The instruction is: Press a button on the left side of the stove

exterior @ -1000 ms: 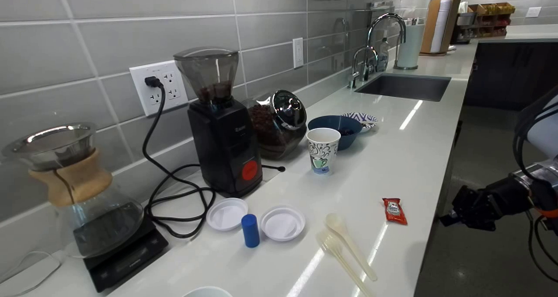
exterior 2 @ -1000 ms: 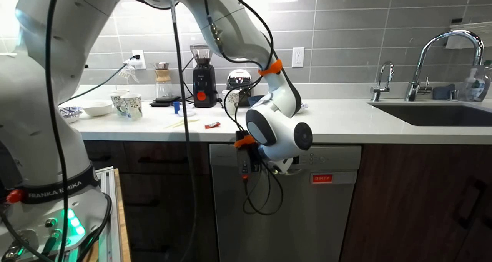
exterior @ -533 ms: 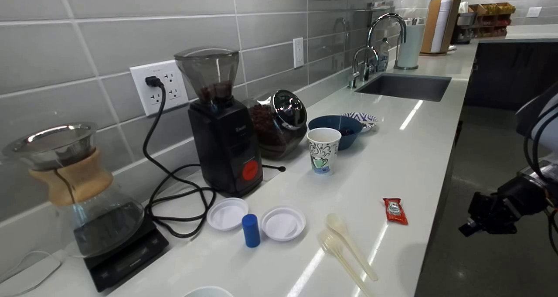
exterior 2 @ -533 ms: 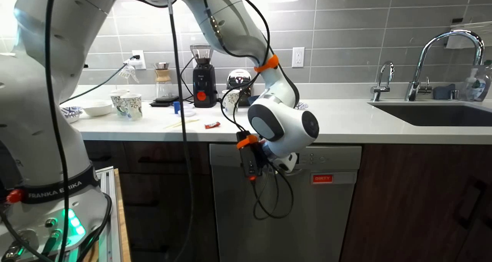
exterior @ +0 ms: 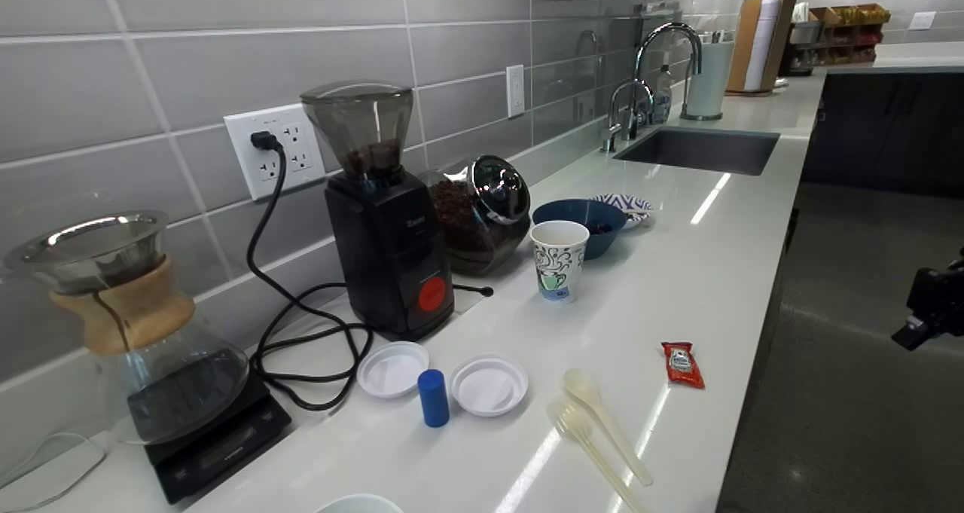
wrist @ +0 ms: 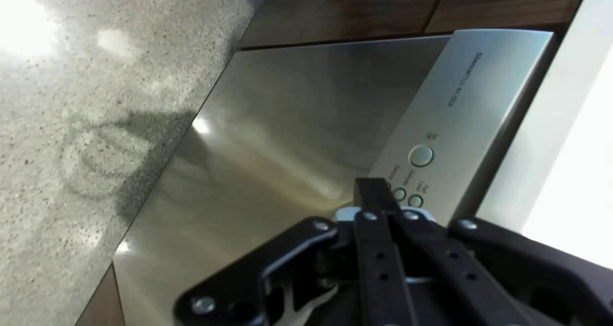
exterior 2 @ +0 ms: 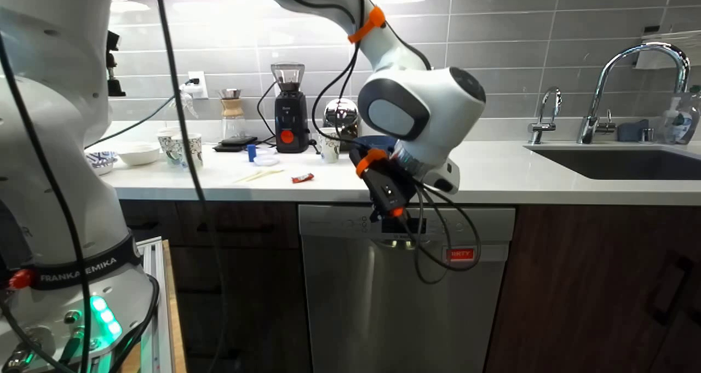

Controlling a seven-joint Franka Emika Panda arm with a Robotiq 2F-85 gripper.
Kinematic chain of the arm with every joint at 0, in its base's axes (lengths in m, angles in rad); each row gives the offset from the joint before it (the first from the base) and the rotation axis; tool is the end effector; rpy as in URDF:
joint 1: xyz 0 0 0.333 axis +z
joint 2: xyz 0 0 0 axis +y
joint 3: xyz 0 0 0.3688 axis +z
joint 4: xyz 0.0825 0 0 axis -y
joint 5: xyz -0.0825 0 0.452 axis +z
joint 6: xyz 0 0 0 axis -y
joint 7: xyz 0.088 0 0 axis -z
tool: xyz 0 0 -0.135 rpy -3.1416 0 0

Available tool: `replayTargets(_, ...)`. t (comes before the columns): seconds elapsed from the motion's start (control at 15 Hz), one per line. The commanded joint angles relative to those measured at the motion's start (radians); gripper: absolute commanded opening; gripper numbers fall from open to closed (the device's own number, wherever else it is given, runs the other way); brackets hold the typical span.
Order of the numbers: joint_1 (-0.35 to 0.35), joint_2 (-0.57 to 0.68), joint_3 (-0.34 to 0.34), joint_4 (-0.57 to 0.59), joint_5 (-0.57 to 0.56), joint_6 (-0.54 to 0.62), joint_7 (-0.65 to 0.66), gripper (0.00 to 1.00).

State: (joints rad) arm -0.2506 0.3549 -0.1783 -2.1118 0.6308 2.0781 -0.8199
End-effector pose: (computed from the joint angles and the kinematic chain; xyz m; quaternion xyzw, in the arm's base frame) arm 0.5581 -0.2082 0.2001 -0.9622 0.0133 0.0215 0.2713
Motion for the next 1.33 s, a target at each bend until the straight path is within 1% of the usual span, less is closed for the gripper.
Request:
replayTargets(0.0, -0.018, -0.175, 0.004, -0.083, -0.063, 0.046, -0.007, 0.00)
replayTargets(0.07, -0.019, -0.205, 0.004, -0.091, -0.063, 0.056, -0.013, 0.00)
replayTargets(0.13, -0.017, -0.229, 0.003, -0.098, -0.069, 0.056, -0.011, 0.03)
replayTargets(0.2, -0.014, -0.251, 0.002, -0.109, -0.071, 0.072, -0.015, 0.25)
replayTargets(0.33, -0.005, -0.307, 0.001, -0.148, -0.082, 0.119, -0.035, 0.31)
replayTargets(0.4, -0.001, -0.335, 0.001, -0.167, -0.088, 0.125, -0.046, 0.36)
replayTargets(0.6, 0.018, -0.441, 0.000, -0.252, -0.157, 0.165, -0.056, 0.58)
replayTargets(0.67, 0.025, -0.475, 0.000, -0.280, -0.189, 0.186, -0.042, 0.64)
replayTargets(0.73, 0.032, -0.512, 0.001, -0.315, -0.219, 0.199, -0.012, 0.73)
replayTargets(0.8, 0.040, -0.554, 0.005, -0.354, -0.275, 0.210, 0.018, 0.79)
replayTargets(0.87, 0.045, -0.605, 0.014, -0.406, -0.334, 0.265, 0.085, 0.85)
replayTargets(0.93, 0.055, -0.642, 0.018, -0.441, -0.353, 0.266, 0.091, 0.93)
replayTargets(1.0, 0.065, -0.679, 0.024, -0.482, -0.385, 0.295, 0.117, 0.98)
replayTargets(1.13, 0.093, -0.752, 0.030, -0.557, -0.400, 0.361, 0.144, 1.00)
replayTargets(1.27, 0.133, -0.823, 0.017, -0.624, -0.384, 0.417, 0.127, 1.00)
